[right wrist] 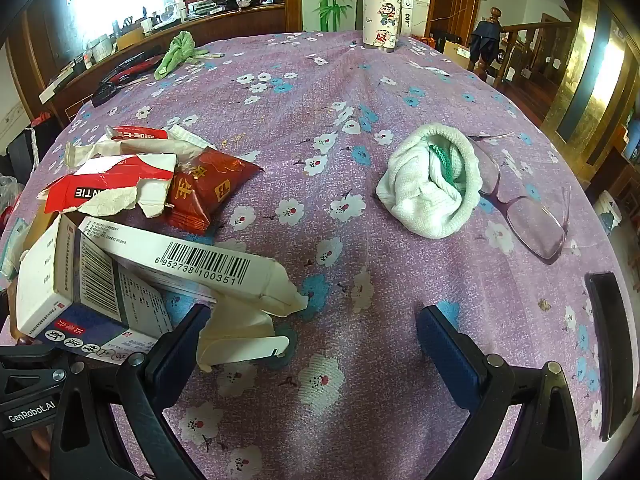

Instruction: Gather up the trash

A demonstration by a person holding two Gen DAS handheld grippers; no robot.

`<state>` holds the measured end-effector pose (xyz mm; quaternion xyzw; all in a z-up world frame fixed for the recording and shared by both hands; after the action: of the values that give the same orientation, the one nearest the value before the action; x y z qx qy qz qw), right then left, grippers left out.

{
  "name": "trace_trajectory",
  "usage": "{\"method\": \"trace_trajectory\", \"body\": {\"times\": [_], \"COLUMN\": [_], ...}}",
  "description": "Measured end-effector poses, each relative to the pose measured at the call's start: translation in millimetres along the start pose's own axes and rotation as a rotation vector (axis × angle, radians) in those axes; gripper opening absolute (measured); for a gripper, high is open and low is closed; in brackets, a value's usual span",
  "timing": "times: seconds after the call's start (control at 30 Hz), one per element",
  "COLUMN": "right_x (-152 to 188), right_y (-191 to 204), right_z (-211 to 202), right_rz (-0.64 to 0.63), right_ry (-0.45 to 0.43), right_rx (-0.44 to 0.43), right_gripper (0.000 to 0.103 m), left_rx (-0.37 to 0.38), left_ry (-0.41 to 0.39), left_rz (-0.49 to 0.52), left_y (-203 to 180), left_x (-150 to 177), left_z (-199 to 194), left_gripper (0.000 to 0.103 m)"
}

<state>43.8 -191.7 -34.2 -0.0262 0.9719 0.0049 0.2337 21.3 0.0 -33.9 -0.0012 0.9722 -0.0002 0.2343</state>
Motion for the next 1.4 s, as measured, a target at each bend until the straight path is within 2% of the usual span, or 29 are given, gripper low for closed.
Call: {"method": "trace_trajectory", "body": {"times": [0.2,0.3,0.4,0.53,0.6,0.87,1.03,1.2,1.27,1.4], "right_x": [-1,2,6,29,42,90,112,127,130,130], "right_y": [-1,-7,-13,-13,-15,0,19,37,44,49], "right_z": [0,-8,-28,-61,-79,-135,-159,-167,-168,-167], "right_rz": [0.008,0.002,-0.004,-0.048,-0.055,-0.046,-0.047,-0.078,-0.096,-0.119], "right_ry": [0.006,0.035,-0.004,-0.09,-0.135,-0.288,-0.395,-0.425,-0.42,-0.416], "right_rx": [0.0,-0.037,-0.053,-0.015,-0.031,-0.095,-0.084,-0.052,-0.062,-0.031], "right_gripper": [0.103,0.103,0.103,0.103,0.103,0.102,0.101,0.1,0.096,0.096], "left_rx": [-0.001,0.024,0.033,0.065,0.069,-0.048,-0.131,-0.161,-0.16,-0.148], "left_ry": [-0.001,-0.007,-0.071,-0.152,-0.195,-0.414,-0.511,-0.547,-0.544,-0.532], "left_rz": [0.002,0.029,0.056,0.08,0.085,0.065,0.02,-0.016,-0.02,-0.029], "left_y": [0,-1,3,9,14,38,52,67,69,72], "left_x": [0,6,10,24,32,86,120,137,141,142], "left_z": [-1,-11,-37,-79,-98,-149,-167,-176,-177,-176], "left_gripper": [0.103,0.103,0.103,0.103,0.103,0.103,0.103,0.103,0.103,0.103]}}
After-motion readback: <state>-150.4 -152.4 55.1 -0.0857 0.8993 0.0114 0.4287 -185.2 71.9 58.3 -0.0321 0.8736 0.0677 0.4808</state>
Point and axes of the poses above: each gripper's, at about its wrist camera, not at the fingertips, and z roughly the way its jaws point, y to its left, x to its underside, the point moved 4 cm from there along z, roughly the way its jaws point, and after that the axes turned 5 degrees about y, right-handed, at the moved point
